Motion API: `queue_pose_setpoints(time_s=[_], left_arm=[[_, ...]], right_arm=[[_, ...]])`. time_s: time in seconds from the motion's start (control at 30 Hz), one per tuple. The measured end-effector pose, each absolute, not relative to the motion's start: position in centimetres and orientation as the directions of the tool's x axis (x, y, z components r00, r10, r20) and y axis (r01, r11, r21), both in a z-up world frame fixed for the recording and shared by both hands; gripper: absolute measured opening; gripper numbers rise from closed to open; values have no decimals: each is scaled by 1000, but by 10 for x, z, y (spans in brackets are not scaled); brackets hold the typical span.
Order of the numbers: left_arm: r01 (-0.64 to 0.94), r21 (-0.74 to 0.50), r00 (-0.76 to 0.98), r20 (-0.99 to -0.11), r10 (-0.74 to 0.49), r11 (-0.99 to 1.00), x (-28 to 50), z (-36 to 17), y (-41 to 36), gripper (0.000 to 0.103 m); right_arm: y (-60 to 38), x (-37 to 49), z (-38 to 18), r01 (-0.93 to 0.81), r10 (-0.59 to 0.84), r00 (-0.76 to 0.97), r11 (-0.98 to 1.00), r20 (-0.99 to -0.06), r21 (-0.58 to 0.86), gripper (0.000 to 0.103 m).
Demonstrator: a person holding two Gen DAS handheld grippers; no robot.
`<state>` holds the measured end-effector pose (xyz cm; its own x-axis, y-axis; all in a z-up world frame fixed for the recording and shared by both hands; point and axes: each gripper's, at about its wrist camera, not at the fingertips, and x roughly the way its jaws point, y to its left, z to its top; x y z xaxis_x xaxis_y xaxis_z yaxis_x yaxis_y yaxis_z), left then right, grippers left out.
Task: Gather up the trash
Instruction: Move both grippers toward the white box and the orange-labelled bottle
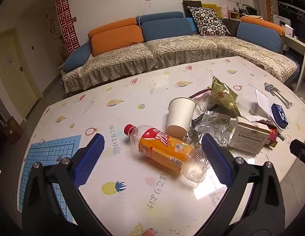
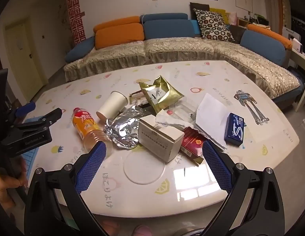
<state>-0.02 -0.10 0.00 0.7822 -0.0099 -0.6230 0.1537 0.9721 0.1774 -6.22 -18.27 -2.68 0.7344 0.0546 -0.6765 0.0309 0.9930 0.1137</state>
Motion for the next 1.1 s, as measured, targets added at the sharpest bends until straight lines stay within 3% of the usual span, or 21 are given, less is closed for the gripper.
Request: queue_pose_setpoints(time_s=[0.77, 1.1], left_arm=[[158, 159, 694, -720, 5, 975, 13, -43, 10, 96], [184, 99, 643, -765, -44, 978, 18, -57, 3, 96]], right_arm=[[-181, -47, -52, -3, 67, 702, 996, -709, 91, 97], [-187, -27, -64, -41, 92, 695, 995, -713, 89, 97]])
